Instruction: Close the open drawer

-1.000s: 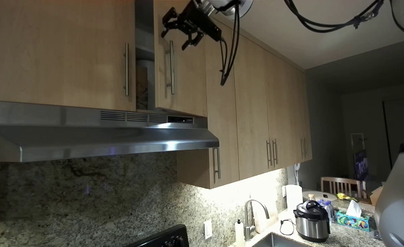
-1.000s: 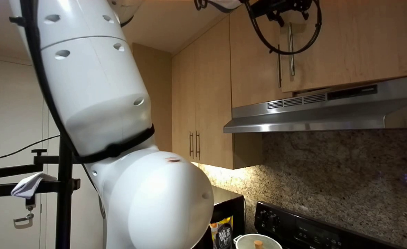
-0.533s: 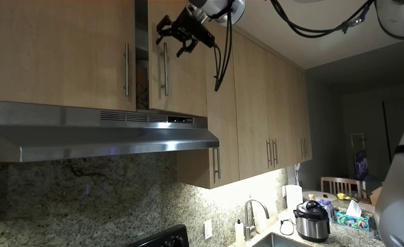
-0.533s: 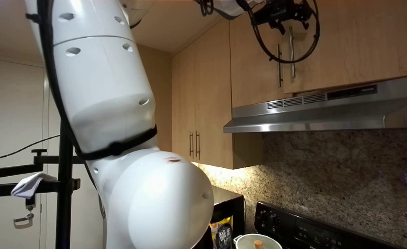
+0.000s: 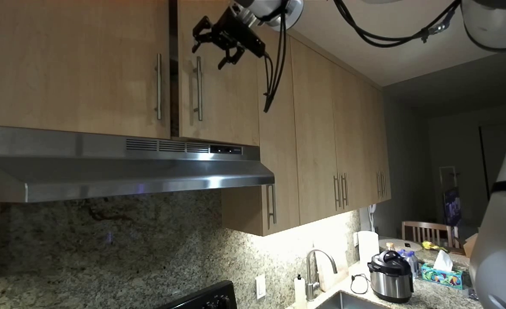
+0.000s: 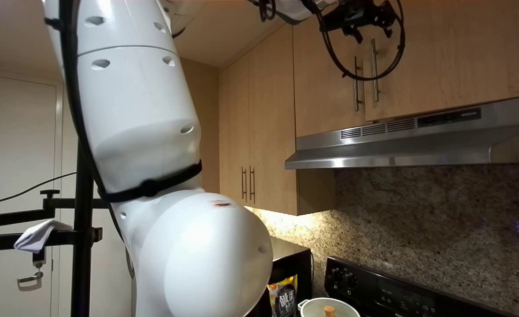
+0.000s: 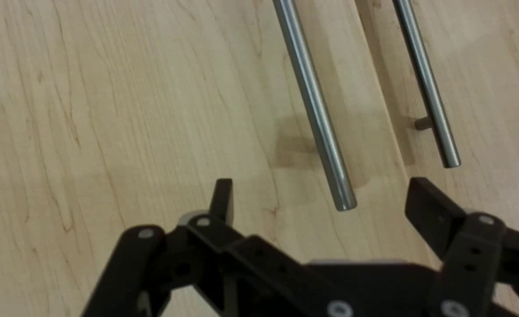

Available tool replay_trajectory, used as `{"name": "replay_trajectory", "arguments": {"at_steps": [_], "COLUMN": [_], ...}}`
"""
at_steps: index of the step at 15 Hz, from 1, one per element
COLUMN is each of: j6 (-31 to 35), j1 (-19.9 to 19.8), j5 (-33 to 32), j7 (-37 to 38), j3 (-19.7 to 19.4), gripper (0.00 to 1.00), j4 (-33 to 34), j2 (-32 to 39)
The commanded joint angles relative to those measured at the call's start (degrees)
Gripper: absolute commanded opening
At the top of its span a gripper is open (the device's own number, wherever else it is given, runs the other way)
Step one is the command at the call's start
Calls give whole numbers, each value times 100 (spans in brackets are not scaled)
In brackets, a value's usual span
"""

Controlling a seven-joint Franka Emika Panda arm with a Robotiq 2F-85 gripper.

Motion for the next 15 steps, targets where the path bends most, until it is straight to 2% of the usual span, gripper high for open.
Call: {"name": "replay_trajectory", "arguments": {"at_steps": [1, 7, 10, 15], "j6": [-434, -1415, -1763, -2620], "j1": [5, -89, -76, -86], "j5": [-4, -37, 43, -70], "j7": [-33, -166, -242, -443], "j3": [-139, -467, -621, -669], "gripper": [100, 100, 100, 100], "j4": [-72, -463, -888, -1674], "j2": [-221, -817, -1125, -1605]}}
